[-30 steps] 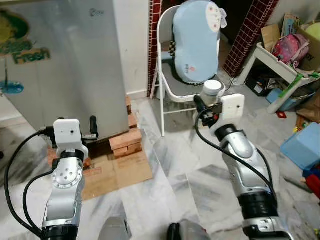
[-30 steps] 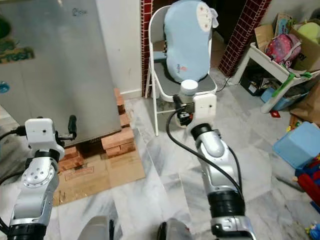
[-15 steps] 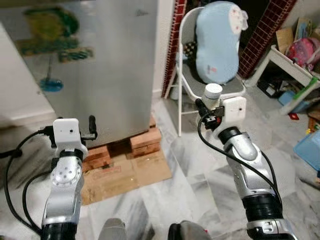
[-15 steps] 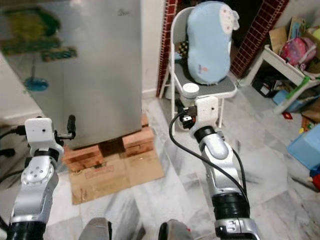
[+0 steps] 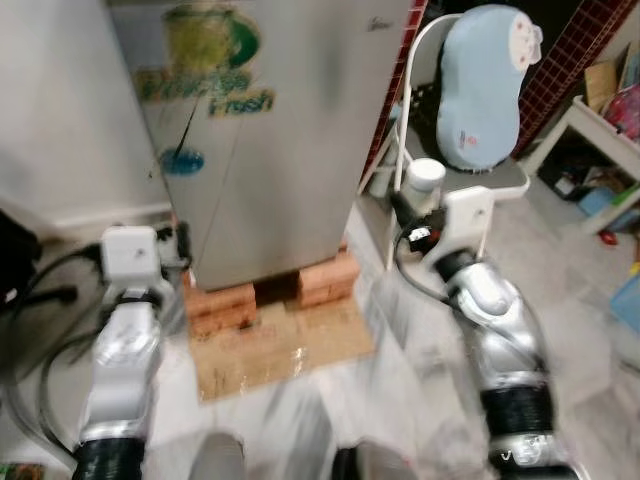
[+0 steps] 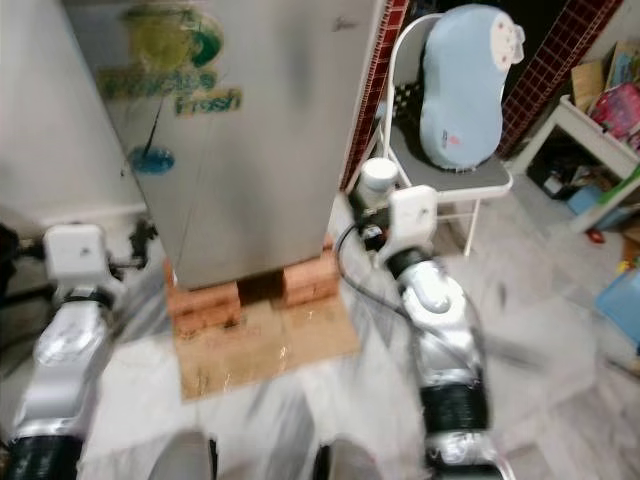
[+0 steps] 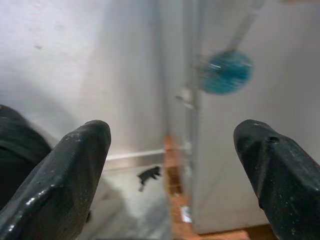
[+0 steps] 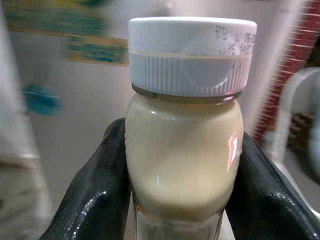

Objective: Restocking fridge

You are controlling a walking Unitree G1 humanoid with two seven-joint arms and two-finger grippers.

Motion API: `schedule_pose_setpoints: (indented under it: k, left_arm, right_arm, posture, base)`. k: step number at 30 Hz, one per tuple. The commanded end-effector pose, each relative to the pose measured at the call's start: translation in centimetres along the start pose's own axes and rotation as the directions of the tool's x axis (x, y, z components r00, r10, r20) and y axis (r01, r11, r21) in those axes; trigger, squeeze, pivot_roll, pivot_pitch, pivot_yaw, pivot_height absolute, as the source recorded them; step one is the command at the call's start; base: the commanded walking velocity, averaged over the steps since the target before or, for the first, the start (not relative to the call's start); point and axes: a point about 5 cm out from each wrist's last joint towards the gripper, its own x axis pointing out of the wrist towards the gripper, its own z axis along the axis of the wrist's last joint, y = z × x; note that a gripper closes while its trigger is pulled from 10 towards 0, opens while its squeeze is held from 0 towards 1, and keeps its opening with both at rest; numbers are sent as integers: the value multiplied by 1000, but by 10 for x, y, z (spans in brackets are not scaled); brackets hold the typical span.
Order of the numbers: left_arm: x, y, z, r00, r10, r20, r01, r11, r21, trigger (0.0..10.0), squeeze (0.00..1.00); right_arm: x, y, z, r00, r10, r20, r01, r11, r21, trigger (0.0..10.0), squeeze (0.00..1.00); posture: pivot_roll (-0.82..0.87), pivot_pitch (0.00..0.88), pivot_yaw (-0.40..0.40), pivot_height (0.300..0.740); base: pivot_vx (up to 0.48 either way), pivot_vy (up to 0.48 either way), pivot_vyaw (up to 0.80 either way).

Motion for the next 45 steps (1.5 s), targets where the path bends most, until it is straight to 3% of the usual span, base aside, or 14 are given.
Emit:
schedule_pose_setpoints:
  k: [1, 7, 9, 13, 17, 45]
  left_arm:
    - [-1, -8, -2, 1000, -25, -6, 25, 1000, -6, 10000, 0]
    - [1, -2, 0, 1000, -15, 15, 14, 1000, 14, 10000, 0]
    - [1, 4, 6, 997, -1, 72, 2, 1000, -13, 10000, 0]
    - [0, 7, 7, 998, 11, 66, -7, 998, -59, 10000, 0]
    - [0, 5, 7, 997, 5, 71, 0, 998, -61, 10000, 0]
    - [-1, 2, 7, 996, -14, 86, 21, 996, -86, 10000, 0]
  right_arm:
    - [-2, -12, 9, 999, -36, 39, 37, 999, -23, 10000, 0]
    - [-1, -11, 9, 999, -31, 42, 32, 999, -26, 10000, 0]
    - [-1, -11, 9, 999, -30, 43, 31, 999, -31, 10000, 0]
    - [2, -11, 15, 997, -25, 69, 28, 998, -53, 10000, 0]
    - [4, -12, 16, 996, -51, 68, 52, 999, -7, 10000, 0]
    - [1, -11, 8, 998, -58, 33, 58, 998, -3, 10000, 0]
  posture:
    - [92, 121, -107, 740]
    - [93, 115, -109, 740]
    - [92, 112, -115, 740]
    - [93, 114, -116, 740]
    - [93, 117, -118, 740]
    - [87, 135, -113, 740]
  base:
    - [0, 480, 0]
    - [0, 480, 0]
    - [0, 240, 0]
    - [0, 0, 0]
    - [79, 0, 0]
    - [286, 0, -175]
